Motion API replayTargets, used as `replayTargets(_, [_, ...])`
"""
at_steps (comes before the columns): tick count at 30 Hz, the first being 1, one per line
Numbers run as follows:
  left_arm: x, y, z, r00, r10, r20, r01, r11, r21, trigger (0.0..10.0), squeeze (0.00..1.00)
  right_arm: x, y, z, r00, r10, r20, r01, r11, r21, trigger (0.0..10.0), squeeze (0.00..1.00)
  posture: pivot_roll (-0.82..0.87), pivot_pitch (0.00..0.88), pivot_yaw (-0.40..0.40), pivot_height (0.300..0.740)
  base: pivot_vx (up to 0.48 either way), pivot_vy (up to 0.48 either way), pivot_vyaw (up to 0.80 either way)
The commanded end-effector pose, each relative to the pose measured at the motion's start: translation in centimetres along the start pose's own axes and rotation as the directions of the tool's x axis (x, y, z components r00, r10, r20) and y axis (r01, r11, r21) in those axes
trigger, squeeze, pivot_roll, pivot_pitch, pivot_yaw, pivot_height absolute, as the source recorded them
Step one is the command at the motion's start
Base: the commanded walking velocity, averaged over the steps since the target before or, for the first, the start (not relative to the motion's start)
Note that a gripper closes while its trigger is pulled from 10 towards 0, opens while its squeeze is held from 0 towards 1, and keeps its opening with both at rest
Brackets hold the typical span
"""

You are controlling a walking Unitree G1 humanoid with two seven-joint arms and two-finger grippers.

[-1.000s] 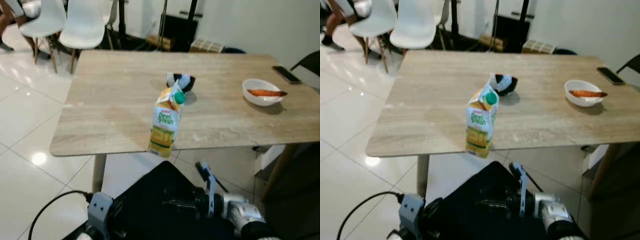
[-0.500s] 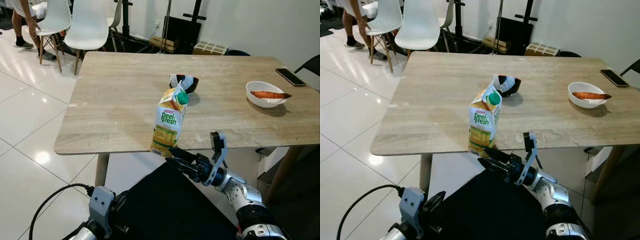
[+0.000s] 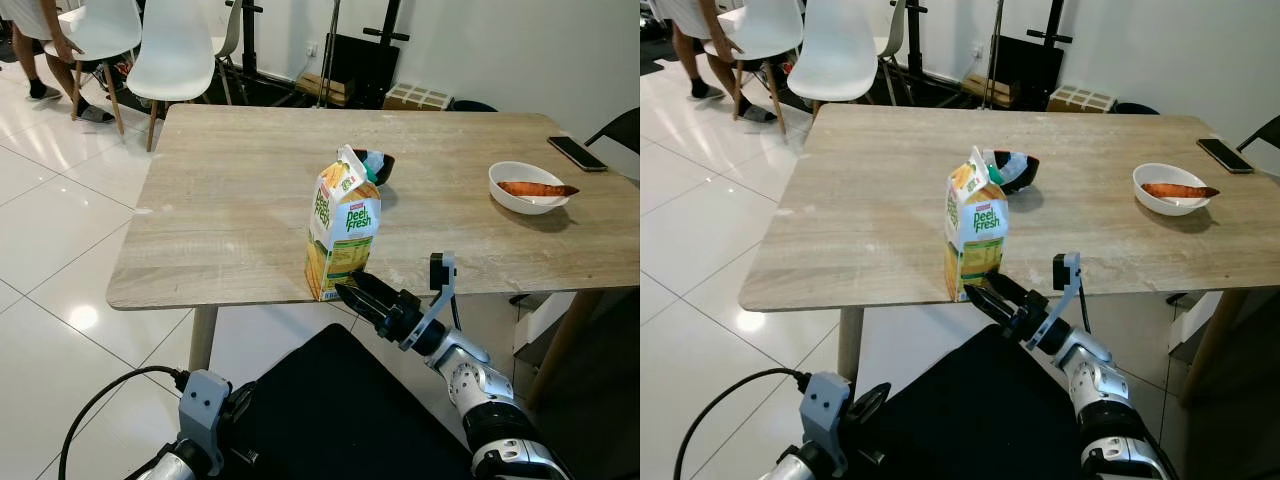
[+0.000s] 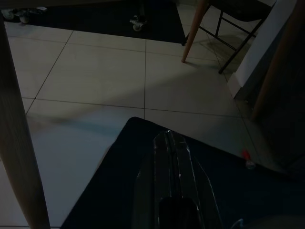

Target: Restocking fridge

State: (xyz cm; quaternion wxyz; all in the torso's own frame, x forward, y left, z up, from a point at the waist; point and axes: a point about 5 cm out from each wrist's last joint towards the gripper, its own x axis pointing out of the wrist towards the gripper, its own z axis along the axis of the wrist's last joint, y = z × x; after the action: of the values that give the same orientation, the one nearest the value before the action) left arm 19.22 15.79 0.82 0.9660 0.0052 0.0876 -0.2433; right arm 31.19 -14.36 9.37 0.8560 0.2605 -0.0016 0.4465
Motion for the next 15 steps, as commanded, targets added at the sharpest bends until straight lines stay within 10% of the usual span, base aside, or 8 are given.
replayTargets(1, [0.1,-0.1,0.0,1.0,-0.014,-0.01,0.014,1.0,0.008,10.0,0.0,0.0,-0.3,0.3,1.0,-0.023,0.005,0.023,1.0,-0.021,10.0,0.0,-0.01,0.045,-0.077,0.74,0.0,0.0,0.0])
replayTargets(15, [0.8,-0.2,0.2,1.0,-0.015,-0.005,0.015,1.0,0.009,10.0,0.0,1.3,-1.9,2.5,0.958,-0.235,0.164,0.248,0.967,-0.062,10.0,0.0,-0.03,0.052,-0.065,0.74,0.0,0.0,0.0])
